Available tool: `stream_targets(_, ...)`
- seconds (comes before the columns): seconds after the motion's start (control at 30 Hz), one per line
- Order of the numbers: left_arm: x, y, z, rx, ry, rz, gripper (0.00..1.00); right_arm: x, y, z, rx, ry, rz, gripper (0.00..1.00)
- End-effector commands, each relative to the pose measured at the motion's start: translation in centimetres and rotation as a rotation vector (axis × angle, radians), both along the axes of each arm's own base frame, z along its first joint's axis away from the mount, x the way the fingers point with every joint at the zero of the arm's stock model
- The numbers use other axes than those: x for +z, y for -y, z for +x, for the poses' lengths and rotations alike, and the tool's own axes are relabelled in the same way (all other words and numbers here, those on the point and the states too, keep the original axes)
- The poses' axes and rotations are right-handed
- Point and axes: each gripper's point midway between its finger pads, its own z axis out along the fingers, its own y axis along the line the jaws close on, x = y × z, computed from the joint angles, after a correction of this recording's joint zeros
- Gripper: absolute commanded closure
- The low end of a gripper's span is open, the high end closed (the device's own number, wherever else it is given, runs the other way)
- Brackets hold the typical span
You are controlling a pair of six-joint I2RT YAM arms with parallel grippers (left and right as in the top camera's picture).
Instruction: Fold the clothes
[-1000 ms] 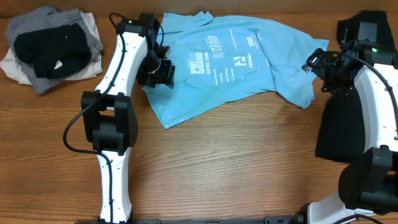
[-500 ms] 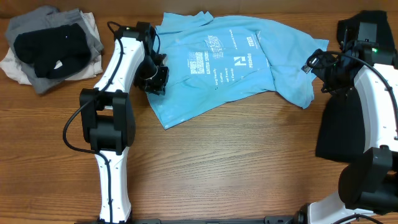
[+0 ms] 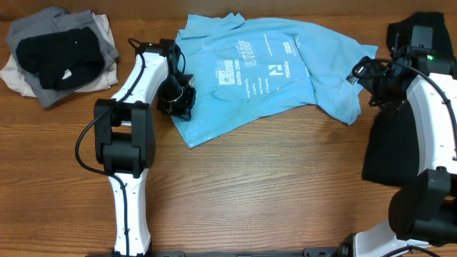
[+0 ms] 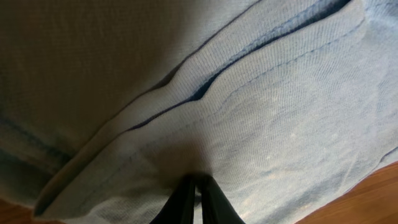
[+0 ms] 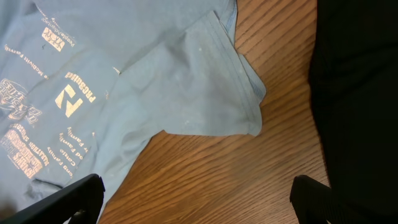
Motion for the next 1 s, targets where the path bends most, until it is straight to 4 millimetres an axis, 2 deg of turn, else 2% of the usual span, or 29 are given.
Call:
stream_targets(0.0,-0.2,-1.1,-0.4,-0.013,0.003,0.053,0.91,1.1,-0.1,-0.4,0.007,0.025,-0.005,0.00)
stream_targets(0.17,-0.3,-4.2,-1.1,0.043,-0.039,0.180,0.91,1.0,-0.1,-0.5,0.007,0.019,-0.004,0.00)
stream_targets(0.27,-0.1,-6.0,-1.7,0.080,-0.075,0.211,0.95,1.0,-0.2,-0.6,0.007,0.015,-0.003,0.00)
stream_targets(0.53,0.6,-12.7,-4.1,0.271,-0.200,0.316,0.96,0.5,-1.0,-1.1,0.022,-0.007,0.034,0.00)
stream_targets(0.7,0.7,-15.7,-4.8,0.348,-0.228,0.311,0.96,-1.1,-1.9,-2.1,0.038,-0.055,0.053,0.00)
stream_targets(0.8,0.8,-17.3,-5.2,0.393,-0.242,0.306,0.96,-2.8,-2.8,-2.9,0.057,-0.092,0.058,0.00)
stream_targets(0.87,0.8,-18.0,-5.4,0.421,-0.246,0.289,0.96,-4.1,-3.5,-3.2,0.075,-0.103,0.059,0.00)
stream_targets(0.97,1.2,-18.0,-4.9,0.415,-0.215,0.263,0.96,-5.3,-4.1,-3.0,0.091,-0.093,0.058,0.00)
